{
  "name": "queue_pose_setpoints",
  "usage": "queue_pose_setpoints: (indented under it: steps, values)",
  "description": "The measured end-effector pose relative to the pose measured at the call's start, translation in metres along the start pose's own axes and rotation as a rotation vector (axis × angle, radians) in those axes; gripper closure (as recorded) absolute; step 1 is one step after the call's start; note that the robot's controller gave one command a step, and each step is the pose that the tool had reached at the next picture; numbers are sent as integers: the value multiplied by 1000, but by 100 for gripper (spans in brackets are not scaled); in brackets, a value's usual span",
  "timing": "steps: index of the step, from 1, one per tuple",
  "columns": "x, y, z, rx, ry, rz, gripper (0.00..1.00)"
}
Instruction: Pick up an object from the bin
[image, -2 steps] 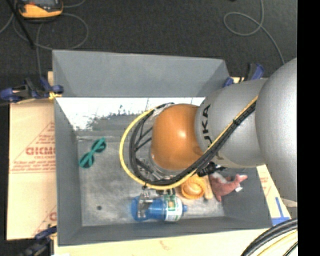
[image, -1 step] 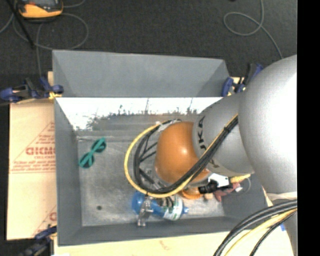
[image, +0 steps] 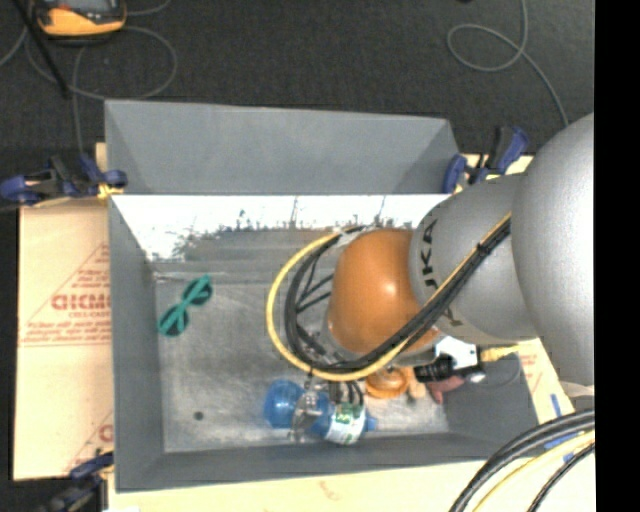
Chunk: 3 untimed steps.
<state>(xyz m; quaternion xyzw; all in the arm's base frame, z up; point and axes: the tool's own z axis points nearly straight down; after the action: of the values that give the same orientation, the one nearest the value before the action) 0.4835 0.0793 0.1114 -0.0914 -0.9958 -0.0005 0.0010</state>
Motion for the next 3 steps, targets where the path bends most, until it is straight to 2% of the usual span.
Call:
queue_pose_setpoints:
  steps: [1, 2, 3]
  values:
    - [2, -16, -1, -2, -5, 123, 0]
    - [5, -17, 41, -1, -13, 162, 0]
    - [4, -15, 38, -4, -14, 241, 100]
